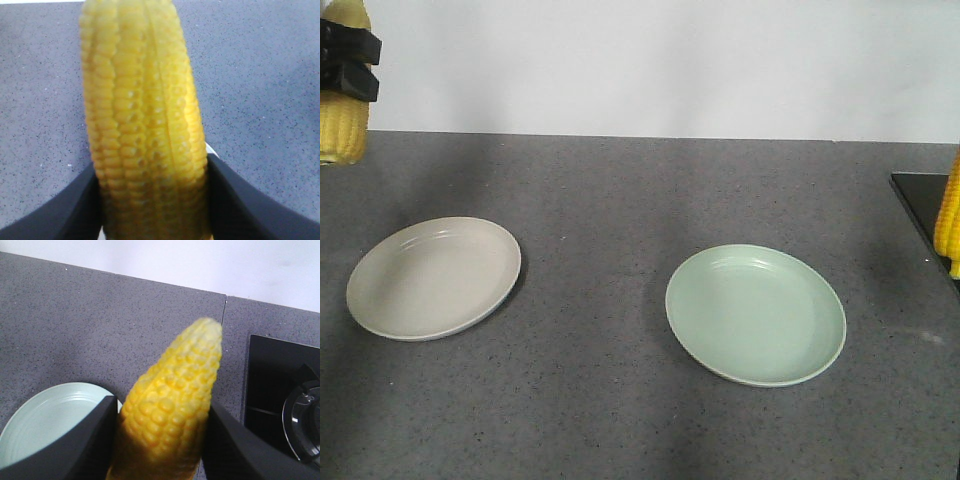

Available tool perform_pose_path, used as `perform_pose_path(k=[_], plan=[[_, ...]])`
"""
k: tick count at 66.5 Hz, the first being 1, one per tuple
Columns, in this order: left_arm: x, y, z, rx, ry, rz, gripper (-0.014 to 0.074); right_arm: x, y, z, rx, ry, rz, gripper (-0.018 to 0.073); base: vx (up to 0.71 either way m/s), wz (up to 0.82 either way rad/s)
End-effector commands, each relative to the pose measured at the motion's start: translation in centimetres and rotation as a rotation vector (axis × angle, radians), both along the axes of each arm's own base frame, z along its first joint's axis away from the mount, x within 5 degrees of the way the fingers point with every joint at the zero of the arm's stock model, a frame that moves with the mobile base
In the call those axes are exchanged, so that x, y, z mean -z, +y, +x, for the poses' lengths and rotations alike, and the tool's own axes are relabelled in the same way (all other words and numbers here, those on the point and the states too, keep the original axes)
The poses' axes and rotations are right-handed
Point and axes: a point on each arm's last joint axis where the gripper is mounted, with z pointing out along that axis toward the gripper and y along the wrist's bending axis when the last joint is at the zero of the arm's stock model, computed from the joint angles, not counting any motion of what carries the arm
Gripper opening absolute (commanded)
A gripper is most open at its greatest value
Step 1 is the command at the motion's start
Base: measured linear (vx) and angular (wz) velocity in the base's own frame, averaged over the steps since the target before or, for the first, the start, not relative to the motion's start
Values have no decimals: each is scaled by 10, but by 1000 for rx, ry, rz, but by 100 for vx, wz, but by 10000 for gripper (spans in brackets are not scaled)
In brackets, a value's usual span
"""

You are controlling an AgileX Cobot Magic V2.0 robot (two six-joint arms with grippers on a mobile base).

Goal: Distribute corn equally

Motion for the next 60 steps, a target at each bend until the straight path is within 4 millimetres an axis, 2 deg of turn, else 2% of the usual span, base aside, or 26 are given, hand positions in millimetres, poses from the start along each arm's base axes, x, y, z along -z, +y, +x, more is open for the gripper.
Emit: perform_pose_path(k=[1, 60], plan=[[-25, -1, -11, -4, -120, -22, 38, -18, 0, -6, 13, -110, -2, 133, 6, 1], [-25, -1, -11, -4, -120, -22, 38, -18, 0, -6, 13, -110, -2, 133, 3, 0]])
